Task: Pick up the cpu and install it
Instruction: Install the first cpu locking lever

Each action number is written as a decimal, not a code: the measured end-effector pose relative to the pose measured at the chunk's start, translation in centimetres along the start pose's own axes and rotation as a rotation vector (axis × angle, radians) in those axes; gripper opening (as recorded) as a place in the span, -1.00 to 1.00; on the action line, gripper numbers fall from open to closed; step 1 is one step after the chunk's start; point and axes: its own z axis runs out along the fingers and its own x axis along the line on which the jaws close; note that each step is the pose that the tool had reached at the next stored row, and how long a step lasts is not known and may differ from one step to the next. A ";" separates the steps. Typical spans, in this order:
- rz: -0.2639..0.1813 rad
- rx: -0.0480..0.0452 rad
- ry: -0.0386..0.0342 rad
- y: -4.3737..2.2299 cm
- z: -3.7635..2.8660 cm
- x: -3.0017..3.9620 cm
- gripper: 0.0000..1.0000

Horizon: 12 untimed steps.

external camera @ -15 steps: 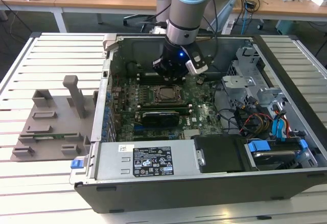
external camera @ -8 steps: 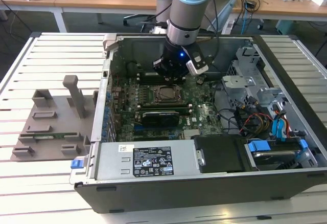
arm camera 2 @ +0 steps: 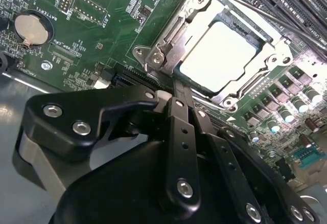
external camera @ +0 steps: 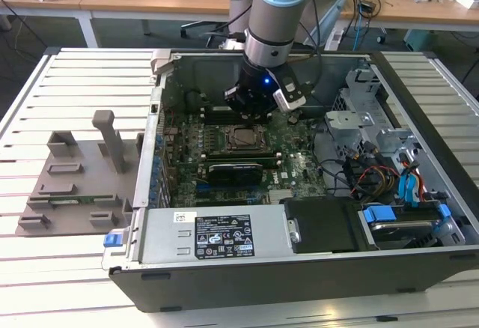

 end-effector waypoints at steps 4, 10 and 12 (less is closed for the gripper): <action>0.000 -0.0005 0.0016 0.02 0.17 -0.18 -0.79; -0.001 -0.0160 0.0004 0.16 0.21 -0.37 -0.79; -0.001 -0.0169 0.0005 0.18 0.20 -0.41 -0.79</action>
